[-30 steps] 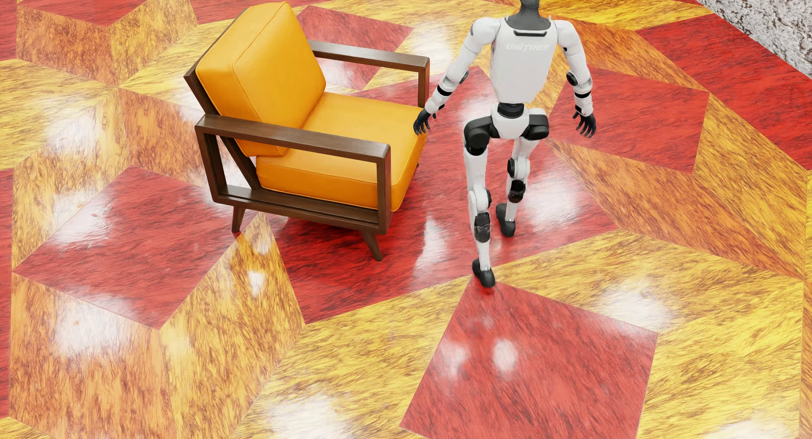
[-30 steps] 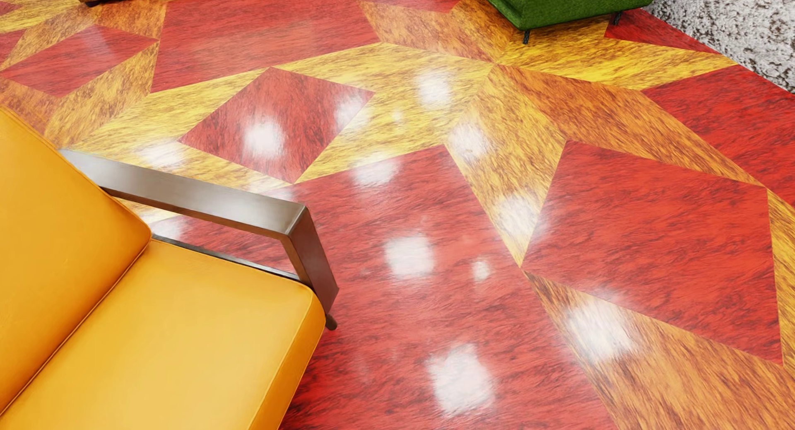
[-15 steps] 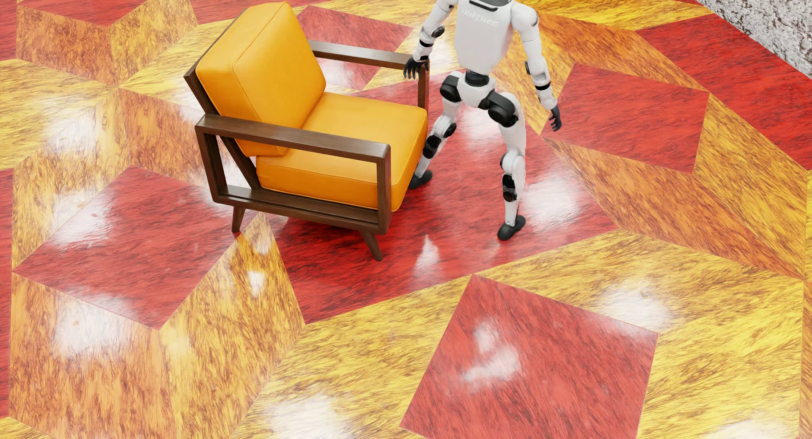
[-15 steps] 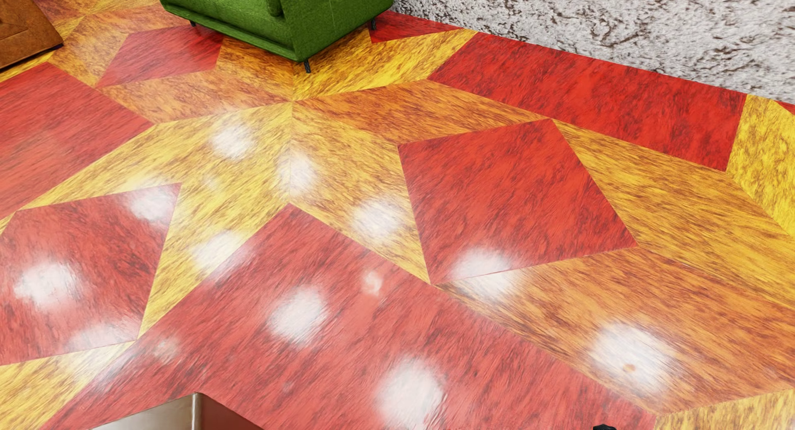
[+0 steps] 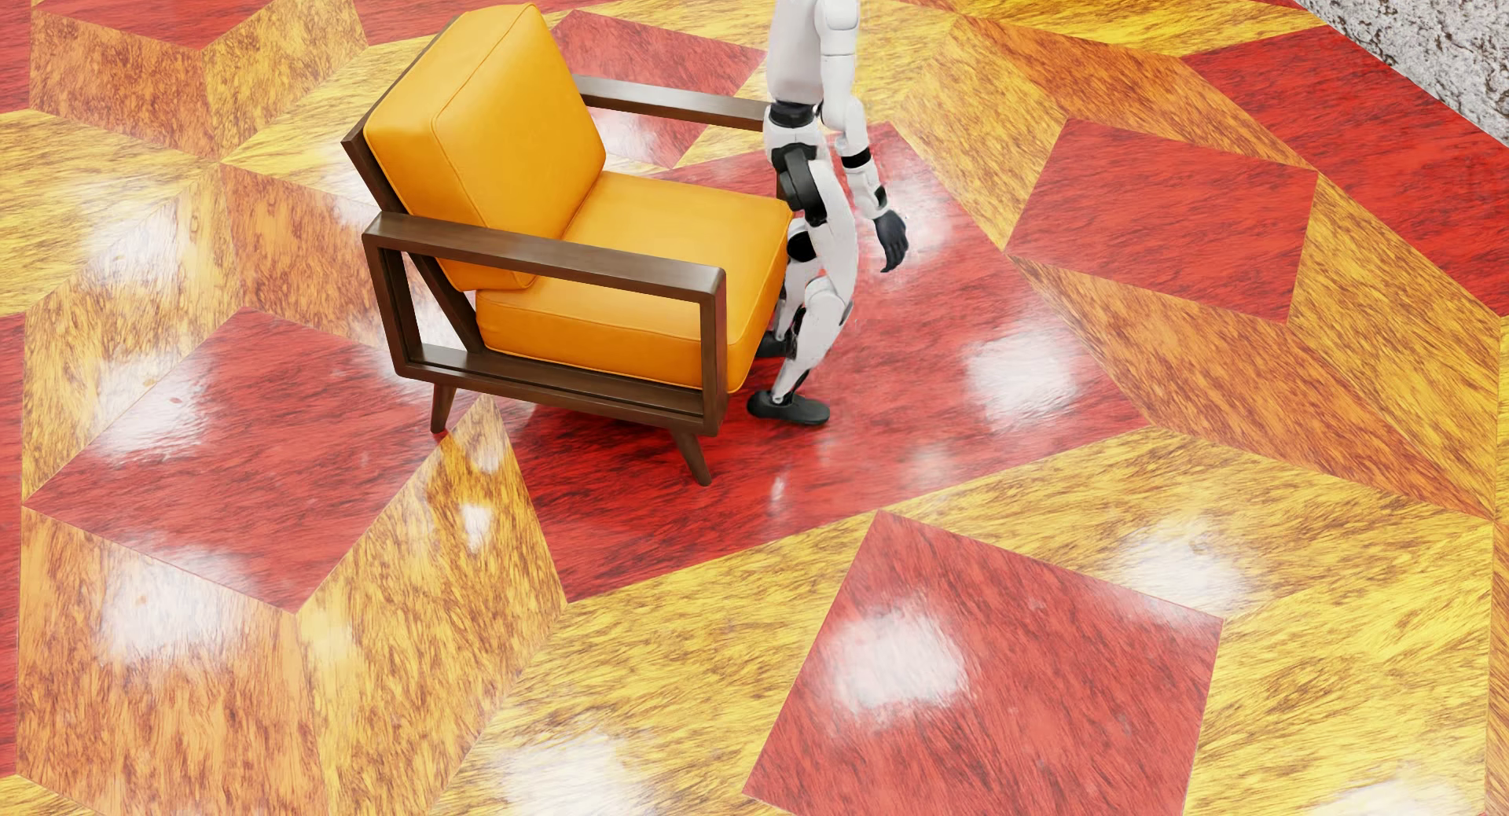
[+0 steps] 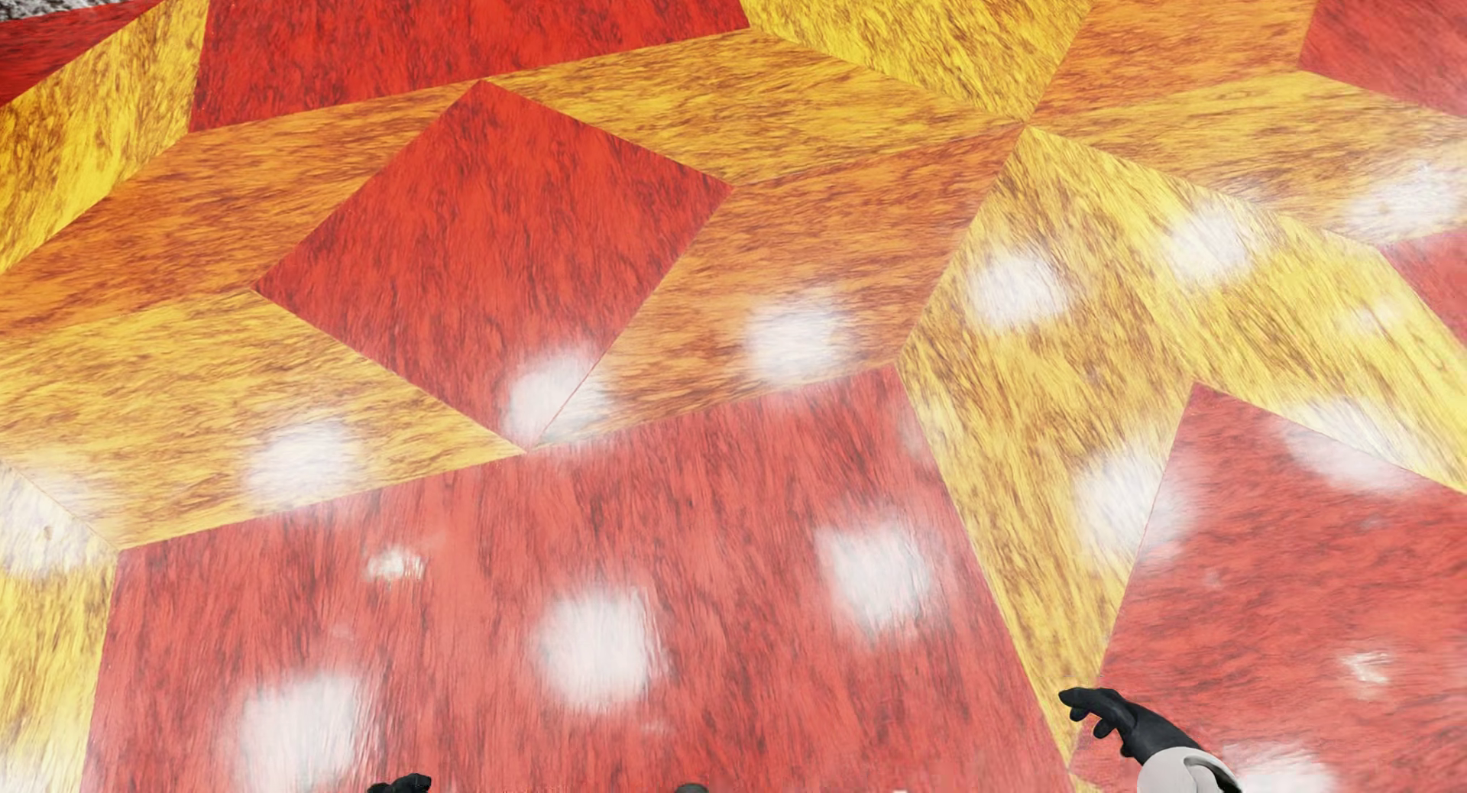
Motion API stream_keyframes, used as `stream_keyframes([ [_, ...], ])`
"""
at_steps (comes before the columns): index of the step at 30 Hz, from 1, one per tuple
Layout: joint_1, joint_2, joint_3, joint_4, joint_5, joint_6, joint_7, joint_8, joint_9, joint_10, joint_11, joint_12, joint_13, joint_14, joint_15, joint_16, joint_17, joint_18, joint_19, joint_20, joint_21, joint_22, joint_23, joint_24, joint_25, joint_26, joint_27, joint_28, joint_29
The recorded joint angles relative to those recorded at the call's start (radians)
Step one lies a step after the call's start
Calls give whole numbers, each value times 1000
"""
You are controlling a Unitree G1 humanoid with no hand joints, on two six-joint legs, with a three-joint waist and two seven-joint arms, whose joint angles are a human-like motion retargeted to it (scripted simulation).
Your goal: Sit on chair
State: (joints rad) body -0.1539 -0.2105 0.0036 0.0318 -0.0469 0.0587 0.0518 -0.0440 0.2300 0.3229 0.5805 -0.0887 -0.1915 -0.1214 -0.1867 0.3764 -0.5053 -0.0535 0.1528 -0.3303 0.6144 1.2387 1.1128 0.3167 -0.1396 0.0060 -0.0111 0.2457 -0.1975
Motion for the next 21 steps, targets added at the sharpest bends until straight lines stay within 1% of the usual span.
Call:
stream_keyframes([
  [3, -55, 70, 15, 0, 21, -4, 1, -15, 6, 39, -144, -20, -26, -5, 18, -4, -2, 13, -10, -8, 7, -13, 1, 8, -8, -4, 5, 0, 5],
  [4, -65, 80, 19, 0, 22, -14, 1, -14, 10, 50, -169, -21, -33, -7, 20, 2, 4, 12, -5, -13, 13, -22, -1, 2, -5, -12, 4, 13, -4],
  [6, -64, 107, 20, 1, 22, -34, 14, -18, 24, 60, -227, -21, -43, -6, 21, 11, 16, 8, -26, -18, 14, -33, -1, 5, -8, -23, 6, 26, -7],
  [8, -92, 94, 23, 13, 33, -30, 12, -7, 33, 117, -217, -29, -47, -10, 49, 11, 15, 10, -13, -12, 18, -37, -12, 0, -16, -13, 17, 17, 3],
  [9, -120, 91, 24, 30, 44, -24, 5, -11, 40, 171, -220, -33, -50, -20, 53, 16, 11, 9, -19, -10, 20, -50, -23, 5, -31, -11, 16, 9, 11],
  [10, -159, 75, 23, 43, 52, -22, -6, -11, 50, 232, -195, -43, -60, -31, 43, 22, 8, 9, -28, -4, 17, -67, -36, 19, -43, -9, 13, -2, 13],
  [11, -201, 43, 21, 46, 54, -21, -33, -3, 67, 293, -143, -57, -73, -39, 20, 24, 3, -4, -24, -9, 17, -77, -39, 32, -49, -5, 12, -2, 8],
  [12, -236, 13, 23, 41, 52, -23, -68, 6, 78, 356, -92, -67, -80, -48, 0, 25, 0, -9, -17, -26, 19, -83, -40, 36, -45, 1, 16, -5, 1],
  [13, -261, -18, 26, 32, 52, -27, -94, 10, 91, 407, -48, -84, -92, -62, -14, 27, -2, -2, -16, -35, 20, -84, -40, 40, -36, 9, 21, -18, -2],
  [14, -284, -59, 27, 26, 51, -30, -109, 18, 103, 449, 0, -102, -107, -71, -24, 27, -4, -7, -12, -40, 27, -88, -42, 47, -33, 10, 23, -25, -3],
  [16, -326, -137, 24, 22, 42, -22, -115, 32, 124, 511, 82, -137, -147, -57, -41, 20, -18, -33, 2, -46, 48, -96, -52, 56, -35, 11, 21, -26, -10],
  [17, -340, -179, 18, 19, 38, -16, -112, 33, 139, 530, 133, -157, -170, -63, -54, 19, -20, -33, 6, -48, 57, -103, -57, 59, -35, 12, 22, -29, -5],
  [18, -347, -217, 11, 20, 41, -12, -106, 40, 154, 515, 180, -176, -196, -86, -67, 20, -18, -9, -8, -48, 62, -112, -63, 61, -37, 7, 12, -20, -13],
  [19, -368, -268, 1, 17, 44, -10, -104, 54, 166, 535, 242, -198, -224, -127, -86, 22, -14, 18, -18, -46, 71, -120, -63, 75, -38, 6, 5, -21, -20],
  [20, -420, -323, -1, 9, 44, -10, -116, 68, 181, 596, 311, -226, -248, -140, -107, 24, -13, 26, -21, -54, 70, -128, -73, 85, -40, 10, 7, -30, -19],
  [21, -469, -361, -2, 8, 43, -5, -123, 74, 206, 661, 365, -260, -275, -156, -124, 23, -14, 17, -26, -58, 81, -130, -80, 103, -38, 2, -3, -40, -28],
])
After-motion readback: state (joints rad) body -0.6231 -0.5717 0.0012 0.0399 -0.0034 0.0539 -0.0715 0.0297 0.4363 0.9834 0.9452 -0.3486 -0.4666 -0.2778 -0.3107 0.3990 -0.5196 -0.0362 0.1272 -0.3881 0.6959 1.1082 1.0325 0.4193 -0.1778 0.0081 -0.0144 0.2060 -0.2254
